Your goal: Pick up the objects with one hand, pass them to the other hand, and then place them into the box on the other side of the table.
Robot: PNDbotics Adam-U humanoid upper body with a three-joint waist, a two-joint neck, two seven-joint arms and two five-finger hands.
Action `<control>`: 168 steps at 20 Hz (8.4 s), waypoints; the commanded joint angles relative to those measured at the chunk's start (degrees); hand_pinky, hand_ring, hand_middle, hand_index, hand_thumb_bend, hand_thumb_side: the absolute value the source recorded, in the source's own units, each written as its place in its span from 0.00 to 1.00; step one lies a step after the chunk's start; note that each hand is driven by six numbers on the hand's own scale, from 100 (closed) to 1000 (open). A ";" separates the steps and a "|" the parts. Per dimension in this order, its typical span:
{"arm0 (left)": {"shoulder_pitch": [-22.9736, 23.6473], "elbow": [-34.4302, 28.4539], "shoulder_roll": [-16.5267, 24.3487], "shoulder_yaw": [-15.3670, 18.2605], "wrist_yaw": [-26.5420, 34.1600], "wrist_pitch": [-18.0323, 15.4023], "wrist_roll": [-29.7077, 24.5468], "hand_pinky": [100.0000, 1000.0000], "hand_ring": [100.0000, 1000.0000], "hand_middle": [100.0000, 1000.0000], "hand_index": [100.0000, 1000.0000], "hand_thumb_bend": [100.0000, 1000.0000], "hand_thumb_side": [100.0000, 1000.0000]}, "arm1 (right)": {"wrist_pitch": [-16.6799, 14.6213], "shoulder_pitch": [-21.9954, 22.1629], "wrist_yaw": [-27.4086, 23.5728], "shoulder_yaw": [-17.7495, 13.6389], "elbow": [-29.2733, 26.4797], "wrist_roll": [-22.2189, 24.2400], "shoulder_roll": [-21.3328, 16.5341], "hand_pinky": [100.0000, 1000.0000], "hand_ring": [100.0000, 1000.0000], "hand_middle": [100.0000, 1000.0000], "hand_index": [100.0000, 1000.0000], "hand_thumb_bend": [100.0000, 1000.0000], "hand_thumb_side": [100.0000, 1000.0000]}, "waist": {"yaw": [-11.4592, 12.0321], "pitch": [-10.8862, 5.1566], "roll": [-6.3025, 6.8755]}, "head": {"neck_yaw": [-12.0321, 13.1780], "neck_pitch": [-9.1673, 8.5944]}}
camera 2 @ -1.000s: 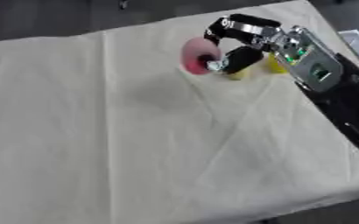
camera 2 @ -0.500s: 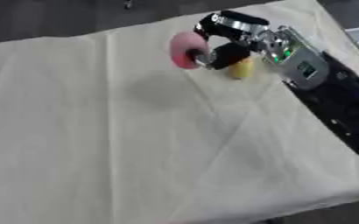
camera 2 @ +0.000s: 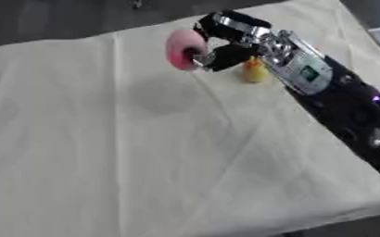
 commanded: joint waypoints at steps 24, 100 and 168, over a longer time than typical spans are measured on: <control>-16.03 7.18 -11.42 -19.21 -16.04 13.29 -11.17 0.84 0.83 0.85 0.88 0.14 0.33 | -2.49 -3.35 -3.77 3.88 -1.83 -2.57 3.26 0.92 0.46 0.25 0.47 0.00 0.11 | 2.92 -1.51 1.62 | -1.41 -0.13; -18.71 13.84 -24.59 -24.07 -18.82 11.74 -19.01 0.68 0.54 0.38 0.37 0.02 0.02 | -11.27 -4.79 -0.54 7.48 -7.99 2.75 7.27 0.92 0.67 0.60 0.77 0.00 0.00 | 2.55 0.27 0.79 | 2.93 -0.13; -8.68 28.88 0.67 -5.85 -26.50 10.03 -13.47 0.70 0.49 0.36 0.34 0.26 0.00 | -14.47 -1.96 7.45 6.95 -8.80 2.53 4.68 0.98 0.84 0.81 0.91 0.00 0.38 | 1.45 0.11 0.24 | 14.95 -0.13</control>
